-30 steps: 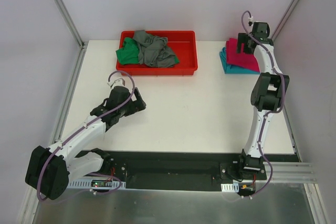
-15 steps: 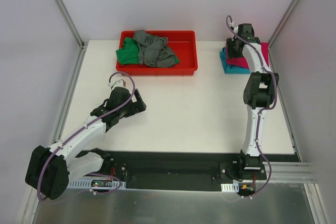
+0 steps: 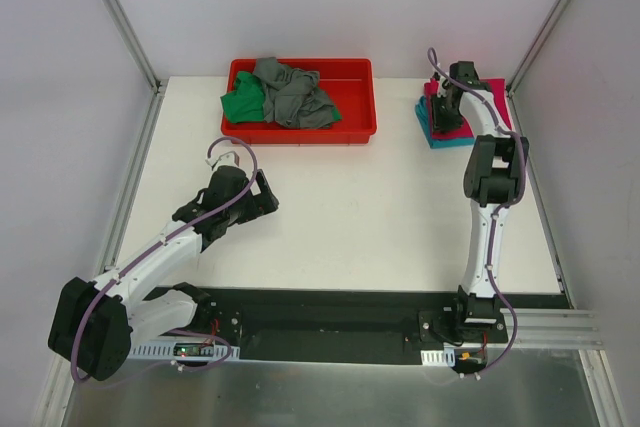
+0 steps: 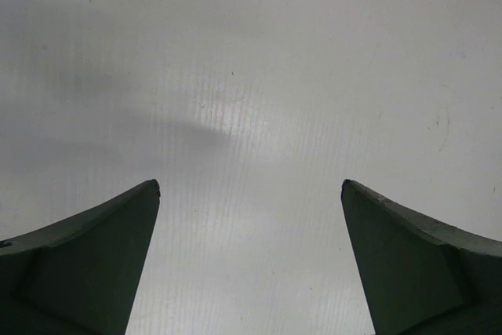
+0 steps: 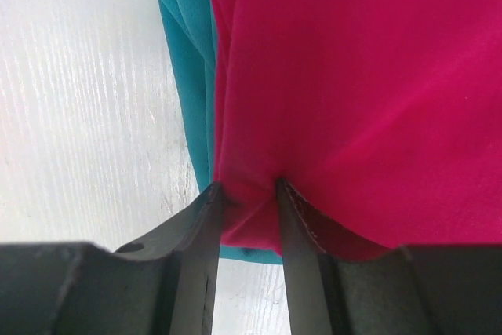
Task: Fold and stack the t-shirts
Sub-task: Put the neatly folded tshirt into the corner of the board with the right arm
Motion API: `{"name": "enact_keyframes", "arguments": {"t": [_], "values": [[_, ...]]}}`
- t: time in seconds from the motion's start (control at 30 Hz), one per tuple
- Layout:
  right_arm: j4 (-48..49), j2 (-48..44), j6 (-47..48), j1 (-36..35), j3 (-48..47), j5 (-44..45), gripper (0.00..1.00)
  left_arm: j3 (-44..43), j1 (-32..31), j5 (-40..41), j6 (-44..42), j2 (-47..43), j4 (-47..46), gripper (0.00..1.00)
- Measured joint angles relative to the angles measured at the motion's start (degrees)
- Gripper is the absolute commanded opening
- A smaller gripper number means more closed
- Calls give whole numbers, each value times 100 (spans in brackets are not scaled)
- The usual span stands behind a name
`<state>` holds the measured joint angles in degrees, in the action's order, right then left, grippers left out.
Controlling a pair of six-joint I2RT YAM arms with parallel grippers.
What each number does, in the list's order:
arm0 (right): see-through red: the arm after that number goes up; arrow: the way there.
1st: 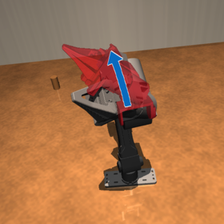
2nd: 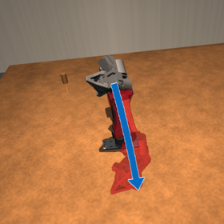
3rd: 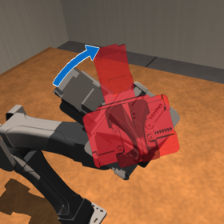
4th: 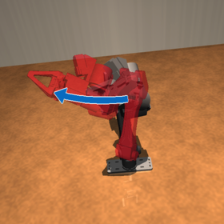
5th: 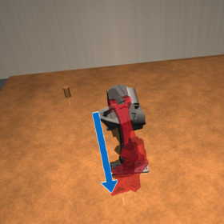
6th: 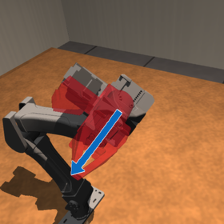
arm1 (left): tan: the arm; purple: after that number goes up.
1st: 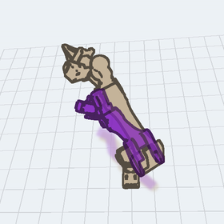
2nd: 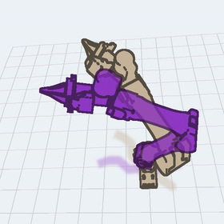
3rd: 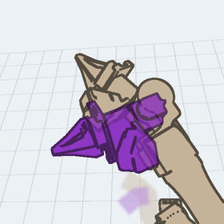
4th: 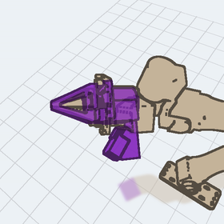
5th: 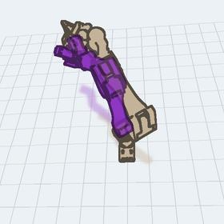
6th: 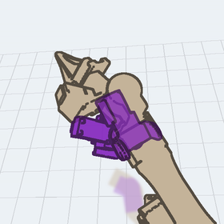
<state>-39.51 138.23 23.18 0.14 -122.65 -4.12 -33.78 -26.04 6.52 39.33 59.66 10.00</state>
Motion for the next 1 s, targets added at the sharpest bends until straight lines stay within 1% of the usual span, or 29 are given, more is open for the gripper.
{"name": "enact_keyframes", "arguments": {"t": [0.13, 0.2, 0.3, 0.33, 0.4, 0.43, 0.47, 0.57, 0.67, 0.7, 0.73, 0.9, 0.93, 1.0], "values": [[-74, 72, 2, -2, -85, -4, 40, 2, 0, 2, 0, 0, 0, 99], [-92, 81, 0, -2, -105, -11, 45, 2, 0, 2, -2, 0, 0, 99], [-173, 81, -26, -2, -186, -28, 55, 2, 0, 2, -2, -4, 0, 99], [-238, 81, -44, -9, -260, -26, 62, 2, 0, 2, -2, -11, 0, 99], [-352, 68, -92, -15, -402, -20, 82, 2, 0, 0, -2, -63, 2, 99], [-389, 26, -131, -15, -459, -13, 99, 2, 0, -2, -2, -120, 4, 99], [-422, -68, -164, -15, -468, 2, 96, 2, 0, -2, -2, -199, 4, 99], [-470, -662, -243, -13, -304, 46, 96, 2, 0, -7, 0, -546, 31, 99], [-365, -1996, -448, -13, 492, 37, 96, 2, 0, -7, 0, -1014, 131, 99], [-142, -2726, -577, -13, 1036, 0, 96, 0, 0, -7, 2, -1161, 197, 99], [-79, -3237, -667, -13, 1373, -24, 96, 0, 0, -7, 2, -1266, 273, 99], [1014, -6531, -1311, -13, 4301, -273, 96, 11, 0, -44, 35, -1926, 850, 99], [1141, -6994, -1425, -22, 4828, -286, 96, 37, 0, -52, 44, -2055, 907, 99], [1567, -8030, -1694, -63, 6175, -387, 96, 149, 0, -118, 57, -2363, 1014, 99]]}}
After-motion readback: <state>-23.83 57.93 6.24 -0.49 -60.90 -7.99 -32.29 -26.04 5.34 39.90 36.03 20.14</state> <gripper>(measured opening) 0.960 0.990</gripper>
